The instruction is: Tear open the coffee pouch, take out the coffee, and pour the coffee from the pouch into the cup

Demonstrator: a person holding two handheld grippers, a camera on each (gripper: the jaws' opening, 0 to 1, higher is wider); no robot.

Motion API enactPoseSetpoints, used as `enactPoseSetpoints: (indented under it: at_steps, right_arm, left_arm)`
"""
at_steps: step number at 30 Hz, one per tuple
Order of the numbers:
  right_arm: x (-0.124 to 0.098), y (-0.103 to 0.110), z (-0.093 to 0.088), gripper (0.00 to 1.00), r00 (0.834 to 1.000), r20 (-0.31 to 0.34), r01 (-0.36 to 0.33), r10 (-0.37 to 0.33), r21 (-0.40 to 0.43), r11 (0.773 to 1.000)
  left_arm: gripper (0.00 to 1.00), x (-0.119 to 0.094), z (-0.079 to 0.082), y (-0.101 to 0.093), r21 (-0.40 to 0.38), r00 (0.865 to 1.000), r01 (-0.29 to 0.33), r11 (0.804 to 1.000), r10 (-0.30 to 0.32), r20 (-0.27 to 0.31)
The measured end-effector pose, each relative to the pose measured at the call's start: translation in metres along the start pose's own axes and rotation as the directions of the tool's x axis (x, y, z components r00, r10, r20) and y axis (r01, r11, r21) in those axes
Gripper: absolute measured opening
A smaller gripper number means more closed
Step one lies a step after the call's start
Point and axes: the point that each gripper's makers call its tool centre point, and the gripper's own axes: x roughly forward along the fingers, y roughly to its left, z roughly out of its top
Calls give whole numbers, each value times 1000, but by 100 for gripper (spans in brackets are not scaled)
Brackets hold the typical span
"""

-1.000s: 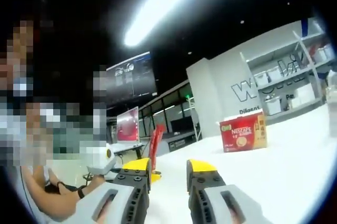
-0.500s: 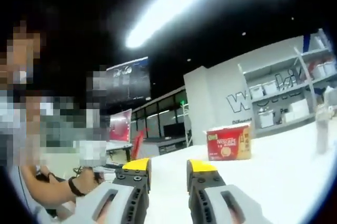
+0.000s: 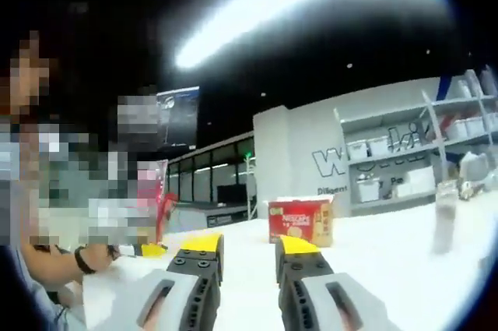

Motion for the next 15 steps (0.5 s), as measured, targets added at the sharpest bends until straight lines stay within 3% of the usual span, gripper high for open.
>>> enactPoseSetpoints:
  at_steps: [15]
  right_arm:
    - [-23,-43,0,31,996,-3,89,-90,-70,994]
  left_arm:
    - [12,3,1,5,-11,1000,-4,1000,4,6]
